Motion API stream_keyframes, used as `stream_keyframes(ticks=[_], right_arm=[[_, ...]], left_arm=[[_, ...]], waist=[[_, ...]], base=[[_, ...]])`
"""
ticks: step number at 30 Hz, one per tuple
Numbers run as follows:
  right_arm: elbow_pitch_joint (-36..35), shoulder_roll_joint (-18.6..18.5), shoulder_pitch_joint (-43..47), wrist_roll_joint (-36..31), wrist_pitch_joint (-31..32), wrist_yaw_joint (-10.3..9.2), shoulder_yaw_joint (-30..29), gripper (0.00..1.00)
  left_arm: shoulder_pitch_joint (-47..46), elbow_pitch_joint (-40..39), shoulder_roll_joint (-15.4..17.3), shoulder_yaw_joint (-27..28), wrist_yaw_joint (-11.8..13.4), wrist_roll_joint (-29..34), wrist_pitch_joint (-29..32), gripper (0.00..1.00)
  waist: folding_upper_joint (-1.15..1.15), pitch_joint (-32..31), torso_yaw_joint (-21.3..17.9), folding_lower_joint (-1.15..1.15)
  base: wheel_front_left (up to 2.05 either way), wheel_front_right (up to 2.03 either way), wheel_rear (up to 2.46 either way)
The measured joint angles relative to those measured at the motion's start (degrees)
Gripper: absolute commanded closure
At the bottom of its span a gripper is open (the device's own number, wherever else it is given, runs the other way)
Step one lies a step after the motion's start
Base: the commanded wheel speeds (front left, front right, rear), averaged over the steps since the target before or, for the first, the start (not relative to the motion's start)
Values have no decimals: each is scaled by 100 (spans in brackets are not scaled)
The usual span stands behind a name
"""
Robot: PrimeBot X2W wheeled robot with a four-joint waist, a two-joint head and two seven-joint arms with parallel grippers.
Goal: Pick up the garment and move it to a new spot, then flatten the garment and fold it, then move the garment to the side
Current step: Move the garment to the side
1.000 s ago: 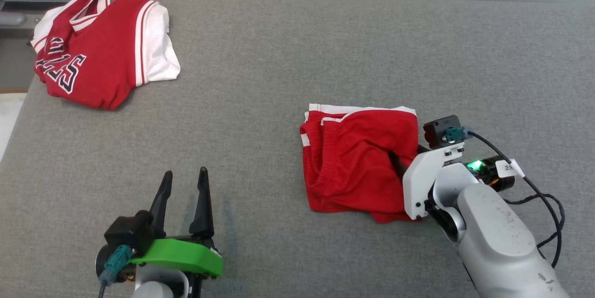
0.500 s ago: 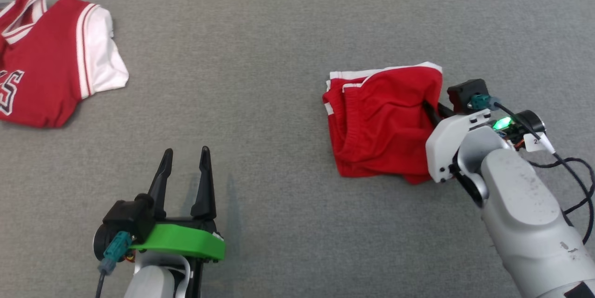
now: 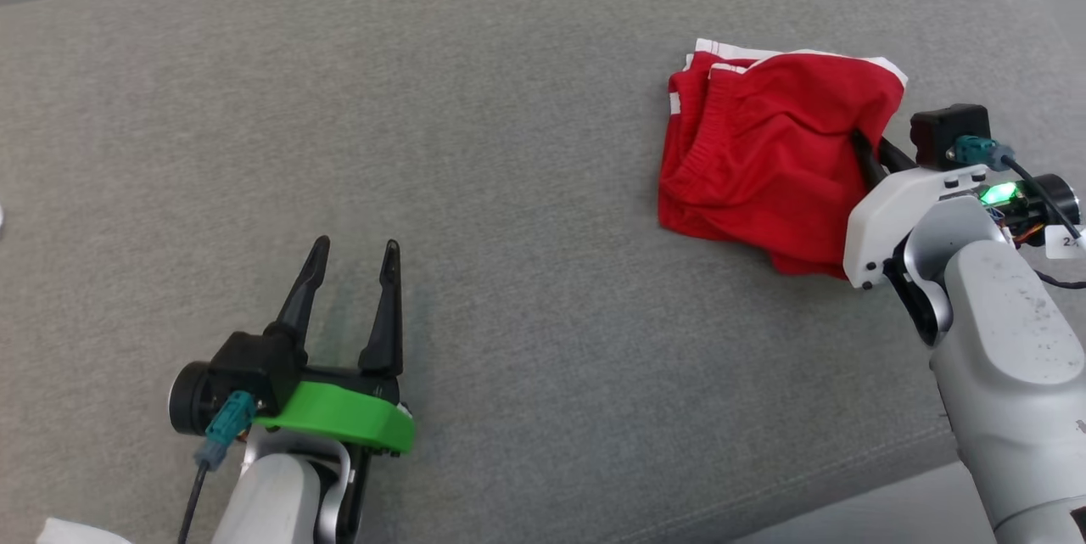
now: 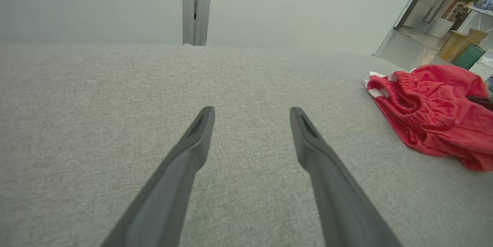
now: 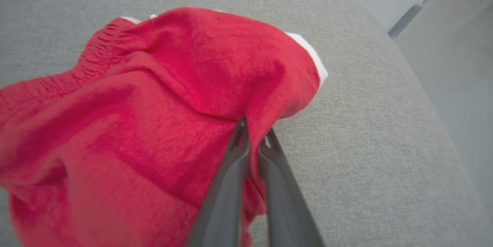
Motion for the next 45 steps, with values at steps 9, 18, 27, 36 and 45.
stream_keyframes(ticks=[9,18,27,36,45], right_arm=[[119,29,-56,-1,-182,0,-267,100],[290,-198,-699,-97,-180,0,-263,100],[838,-969,-1739,-255,-98,0,-525,100],[1338,-1822,-2317,-594,-138,0,-954,92],[1301,-1744,-2387,-1148,-861,0,-1479,0]], left_arm=[[-135,81,35,-244,-45,53,2,0],[-267,-49,125,-293,-15,96,47,0],[-443,-392,212,-319,46,133,134,0],[-553,-584,221,-378,67,133,153,0],[-609,-624,213,-414,116,140,104,0]], waist=[[0,260,-600,0],[0,466,-327,0],[0,852,140,0],[0,1333,560,0],[0,1566,713,0]], base=[[0,0,0],[0,0,0],[0,0,0],[0,0,0],[0,0,0]])
